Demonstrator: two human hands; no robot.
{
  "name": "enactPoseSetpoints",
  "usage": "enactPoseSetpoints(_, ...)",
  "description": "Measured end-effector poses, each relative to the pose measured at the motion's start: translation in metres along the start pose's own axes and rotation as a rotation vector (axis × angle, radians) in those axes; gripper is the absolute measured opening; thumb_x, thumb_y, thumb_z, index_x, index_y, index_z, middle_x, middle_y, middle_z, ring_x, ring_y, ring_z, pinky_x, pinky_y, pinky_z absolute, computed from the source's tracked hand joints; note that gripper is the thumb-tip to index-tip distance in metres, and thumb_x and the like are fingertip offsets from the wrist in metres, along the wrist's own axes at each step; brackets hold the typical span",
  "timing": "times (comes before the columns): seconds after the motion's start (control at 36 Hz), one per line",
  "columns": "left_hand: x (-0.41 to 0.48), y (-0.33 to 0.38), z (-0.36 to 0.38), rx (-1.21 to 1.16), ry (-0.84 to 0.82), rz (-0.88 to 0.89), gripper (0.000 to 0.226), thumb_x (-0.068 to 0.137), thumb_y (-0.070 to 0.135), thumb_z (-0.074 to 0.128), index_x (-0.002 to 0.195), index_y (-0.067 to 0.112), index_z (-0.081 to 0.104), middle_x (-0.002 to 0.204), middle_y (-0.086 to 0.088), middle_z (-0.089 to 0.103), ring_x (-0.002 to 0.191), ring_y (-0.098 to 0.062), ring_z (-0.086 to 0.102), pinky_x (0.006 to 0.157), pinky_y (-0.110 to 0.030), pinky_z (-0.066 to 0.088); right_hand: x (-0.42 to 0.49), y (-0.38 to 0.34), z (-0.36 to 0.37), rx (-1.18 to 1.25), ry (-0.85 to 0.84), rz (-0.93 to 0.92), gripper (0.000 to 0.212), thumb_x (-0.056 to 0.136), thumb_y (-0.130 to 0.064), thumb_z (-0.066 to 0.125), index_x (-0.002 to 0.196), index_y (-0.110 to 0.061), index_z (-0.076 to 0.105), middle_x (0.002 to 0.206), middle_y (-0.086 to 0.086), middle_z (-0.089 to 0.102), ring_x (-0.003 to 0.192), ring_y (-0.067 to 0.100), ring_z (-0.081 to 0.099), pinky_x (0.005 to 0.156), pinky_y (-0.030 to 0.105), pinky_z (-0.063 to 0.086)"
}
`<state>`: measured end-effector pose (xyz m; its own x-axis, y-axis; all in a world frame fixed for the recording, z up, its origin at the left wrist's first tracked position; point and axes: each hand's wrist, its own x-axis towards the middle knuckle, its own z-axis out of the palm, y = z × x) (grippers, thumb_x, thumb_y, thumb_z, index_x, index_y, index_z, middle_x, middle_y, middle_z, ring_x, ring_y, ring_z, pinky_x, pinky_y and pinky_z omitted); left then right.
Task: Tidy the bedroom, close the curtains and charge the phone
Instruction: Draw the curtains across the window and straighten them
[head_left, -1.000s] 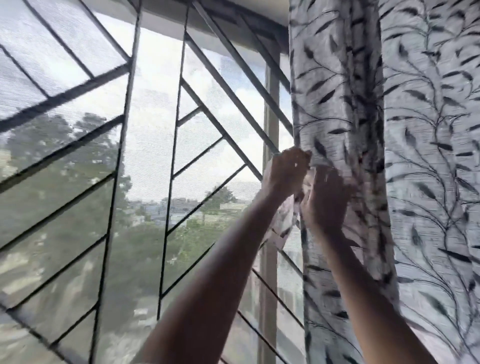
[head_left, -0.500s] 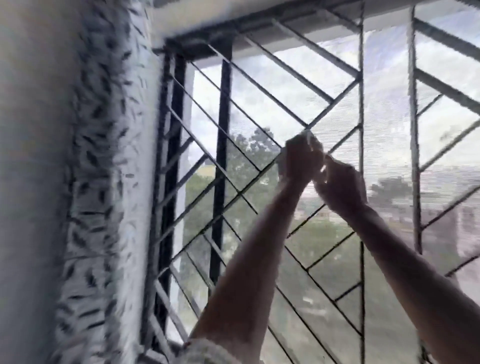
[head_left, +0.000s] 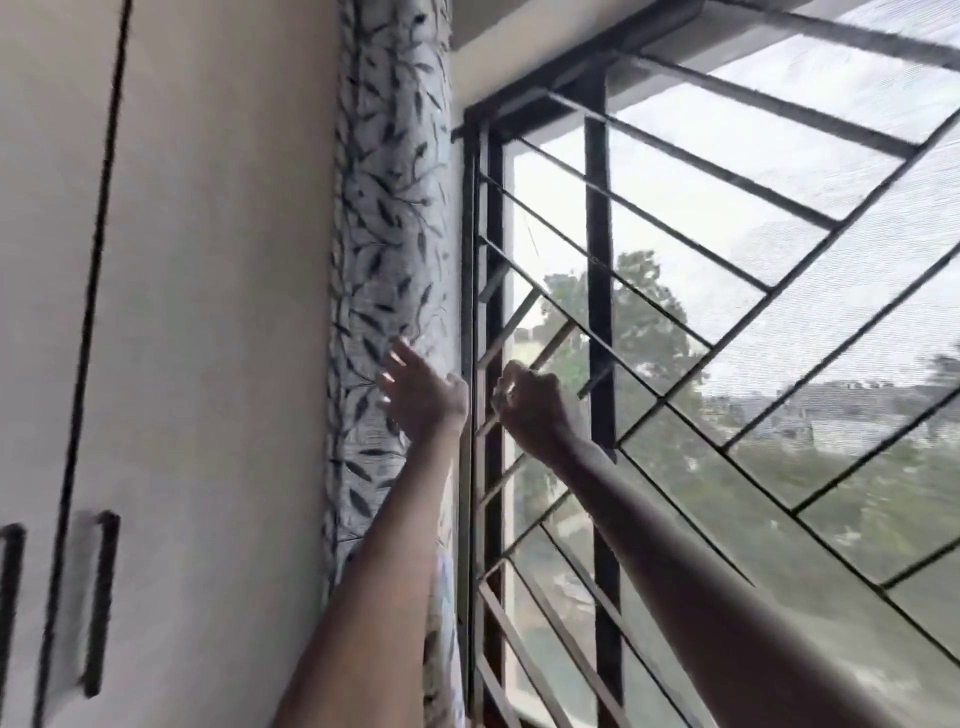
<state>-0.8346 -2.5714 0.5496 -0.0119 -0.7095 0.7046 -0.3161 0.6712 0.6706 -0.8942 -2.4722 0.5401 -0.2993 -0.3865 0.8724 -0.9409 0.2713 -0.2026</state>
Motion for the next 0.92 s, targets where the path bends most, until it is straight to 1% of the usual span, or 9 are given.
enactPoseSetpoints(0.06,0.008,-0.009,0.002,-0.058,-0.04,-0.031,0.073,0.087,0.034,0.059,0.142,0.002,0.022,0.144,-0.02,0.034,0.124,-0.037,0.044,0.095,-0.045,0.043,0.003,-0.009,0.003,0.016,-0.03,-0.002,0.017,0.091,-0.016,0.05,0.097,-0.008,0.063,0.082,0.008,0.07,0.059,0.015,0.056,0.041,0.014,0.03)
enactPoseSetpoints(0.14,0.017,-0.018,0.009,-0.115,-0.069,-0.05,0.047,0.088,0.036,0.059,0.118,0.0,0.05,0.118,-0.016,0.059,0.099,-0.034,0.061,0.068,-0.034,0.048,0.013,-0.011,0.004,0.135,-0.071,0.022,0.018,0.091,-0.014,0.052,0.098,-0.006,0.065,0.092,0.013,0.071,0.06,0.009,0.052,0.047,0.011,0.031)
enactPoseSetpoints(0.19,0.02,-0.021,0.014,-0.125,-0.097,0.01,0.04,0.089,0.037,0.058,0.104,0.001,0.058,0.107,-0.018,0.065,0.091,-0.035,0.064,0.075,-0.036,0.052,0.019,-0.009,0.001,0.189,-0.072,0.037,0.019,0.091,-0.012,0.052,0.1,-0.004,0.066,0.094,0.013,0.07,0.062,0.009,0.053,0.049,0.008,0.034)
enactPoseSetpoints(0.31,0.006,-0.005,0.026,-0.091,-0.175,0.12,0.04,0.092,0.033,0.054,0.112,-0.002,0.056,0.113,-0.02,0.062,0.105,-0.035,0.058,0.086,-0.038,0.043,0.025,0.006,-0.006,0.234,-0.057,0.091,0.015,0.09,-0.012,0.052,0.094,-0.006,0.066,0.081,0.006,0.066,0.052,0.001,0.047,0.042,0.005,0.034)
enactPoseSetpoints(0.42,-0.004,0.027,0.042,-0.051,-0.205,0.354,0.038,0.092,0.026,0.053,0.113,-0.006,0.053,0.111,-0.023,0.06,0.106,-0.035,0.057,0.088,-0.038,0.042,0.04,0.026,-0.017,0.298,0.019,0.213,0.01,0.087,-0.024,0.06,0.087,-0.016,0.065,0.082,0.011,0.073,0.048,0.006,0.054,0.045,0.019,0.044)
enactPoseSetpoints(0.47,-0.008,0.05,0.047,-0.08,-0.21,0.477,0.035,0.093,0.02,0.049,0.118,-0.005,0.053,0.11,-0.022,0.063,0.104,-0.034,0.06,0.087,-0.038,0.046,0.047,0.029,-0.028,0.243,0.083,0.201,0.019,0.085,-0.035,0.062,0.087,-0.016,0.064,0.075,0.006,0.073,0.052,0.004,0.061,0.051,0.02,0.05)
enactPoseSetpoints(0.61,-0.035,0.102,0.047,-0.112,-0.208,0.56,0.04,0.096,0.018,0.032,0.119,-0.007,0.053,0.105,-0.026,0.065,0.098,-0.04,0.062,0.079,-0.042,0.048,0.07,0.033,-0.065,0.082,0.192,0.201,0.046,0.075,-0.055,0.066,0.09,-0.014,0.054,0.082,0.013,0.069,0.076,0.029,0.067,0.068,0.043,0.056)
enactPoseSetpoints(0.78,-0.064,0.139,0.04,-0.191,-0.292,0.545,0.025,0.091,0.017,0.052,0.108,0.001,0.062,0.111,-0.017,0.065,0.108,-0.031,0.058,0.089,-0.035,0.042,0.074,0.031,-0.132,-0.381,0.22,0.165,0.025,0.09,-0.019,0.048,0.107,-0.009,0.063,0.104,0.013,0.069,0.097,0.031,0.066,0.078,0.034,0.051)
enactPoseSetpoints(0.92,-0.099,0.165,0.045,-0.261,-0.3,0.558,0.021,0.084,0.014,0.055,0.1,0.006,0.066,0.102,-0.014,0.069,0.1,-0.031,0.062,0.084,-0.036,0.047,0.052,0.052,-0.177,-0.468,0.2,0.165,0.028,0.092,-0.022,0.047,0.11,-0.009,0.064,0.111,0.015,0.066,0.103,0.035,0.064,0.08,0.038,0.051)
